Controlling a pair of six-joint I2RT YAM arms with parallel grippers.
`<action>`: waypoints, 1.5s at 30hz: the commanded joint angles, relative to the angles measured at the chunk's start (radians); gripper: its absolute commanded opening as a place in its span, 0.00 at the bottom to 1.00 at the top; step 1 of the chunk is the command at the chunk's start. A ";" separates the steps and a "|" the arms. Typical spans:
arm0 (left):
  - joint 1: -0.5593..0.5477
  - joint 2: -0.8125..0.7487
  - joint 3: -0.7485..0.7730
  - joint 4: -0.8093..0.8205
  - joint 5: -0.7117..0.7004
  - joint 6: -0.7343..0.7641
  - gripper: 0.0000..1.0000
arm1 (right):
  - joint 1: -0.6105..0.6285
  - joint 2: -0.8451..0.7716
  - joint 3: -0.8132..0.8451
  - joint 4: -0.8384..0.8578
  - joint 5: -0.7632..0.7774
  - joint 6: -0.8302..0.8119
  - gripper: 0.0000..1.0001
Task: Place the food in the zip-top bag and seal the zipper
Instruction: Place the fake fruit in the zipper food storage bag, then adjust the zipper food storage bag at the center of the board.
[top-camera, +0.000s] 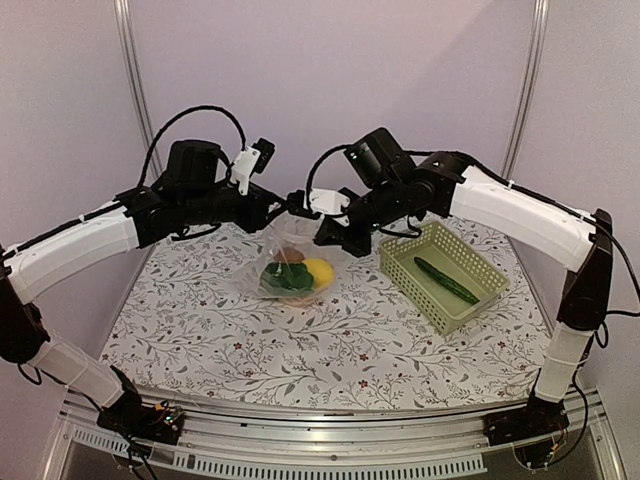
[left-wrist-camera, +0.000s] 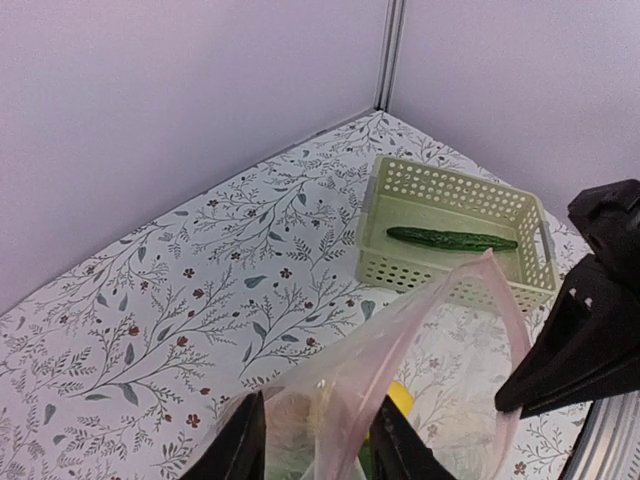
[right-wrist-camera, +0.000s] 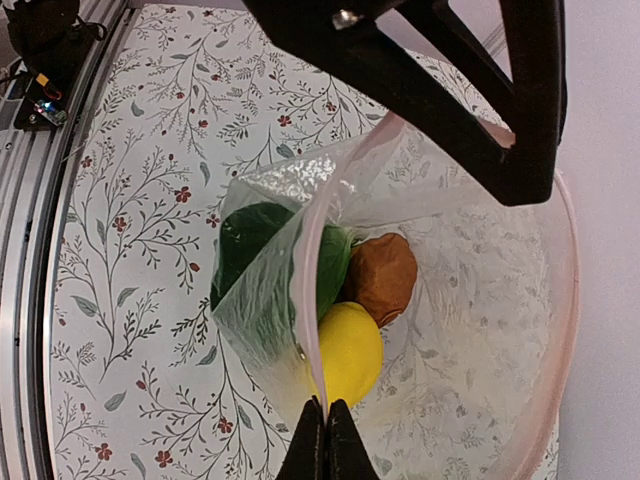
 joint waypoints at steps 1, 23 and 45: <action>-0.002 -0.035 0.016 -0.038 0.010 0.018 0.36 | 0.005 -0.002 0.076 0.014 0.066 -0.016 0.00; 0.066 0.080 0.213 -0.111 0.200 -0.077 0.00 | 0.006 -0.035 0.125 0.069 0.176 -0.054 0.00; -0.016 0.193 0.396 -0.372 0.087 -0.032 0.44 | 0.037 -0.197 -0.168 0.018 -0.001 -0.065 0.00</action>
